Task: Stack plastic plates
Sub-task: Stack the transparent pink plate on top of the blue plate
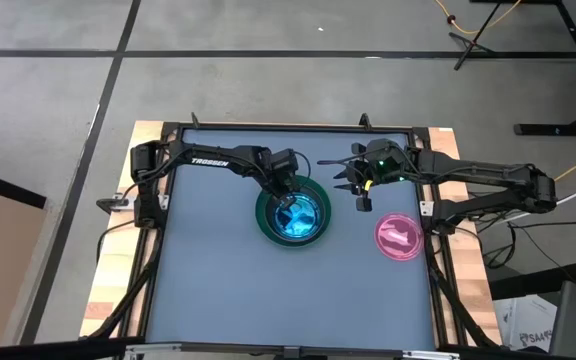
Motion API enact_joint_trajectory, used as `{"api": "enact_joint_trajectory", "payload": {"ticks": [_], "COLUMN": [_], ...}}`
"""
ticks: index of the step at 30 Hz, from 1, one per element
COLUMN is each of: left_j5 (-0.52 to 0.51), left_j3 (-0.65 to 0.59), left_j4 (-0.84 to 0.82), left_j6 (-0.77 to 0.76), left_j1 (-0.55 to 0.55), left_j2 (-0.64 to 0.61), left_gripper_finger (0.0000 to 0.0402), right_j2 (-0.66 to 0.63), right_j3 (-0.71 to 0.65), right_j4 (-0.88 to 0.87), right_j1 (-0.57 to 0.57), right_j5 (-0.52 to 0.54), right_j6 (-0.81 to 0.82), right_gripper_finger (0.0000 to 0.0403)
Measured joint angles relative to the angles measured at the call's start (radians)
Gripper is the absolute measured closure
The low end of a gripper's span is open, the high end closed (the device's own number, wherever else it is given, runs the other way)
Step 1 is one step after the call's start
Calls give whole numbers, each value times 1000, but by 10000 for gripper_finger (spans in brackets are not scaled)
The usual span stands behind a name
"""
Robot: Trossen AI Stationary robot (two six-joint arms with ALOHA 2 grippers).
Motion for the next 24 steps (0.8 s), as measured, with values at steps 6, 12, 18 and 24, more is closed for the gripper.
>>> {"api": "enact_joint_trajectory", "payload": {"ticks": [6, 12, 18, 24], "left_j5": [0, 1, 9, 9], "left_j3": [0, 0, 0, 0], "left_j4": [0, -1, -1, 2], "left_j6": [0, 0, 12, 42], "left_j1": [0, 0, 0, 0], "left_j2": [0, 0, 0, -45], "left_gripper_finger": [318, 318, 318, 317], "right_j2": [0, 0, 0, 0], "right_j3": [0, 0, 0, 0], "right_j4": [0, -1, -1, 0], "right_j1": [0, 0, 0, 0], "right_j5": [0, 0, 0, 0], "right_j6": [0, 0, 0, 0], "right_gripper_finger": [295, 295, 295, 295]}}
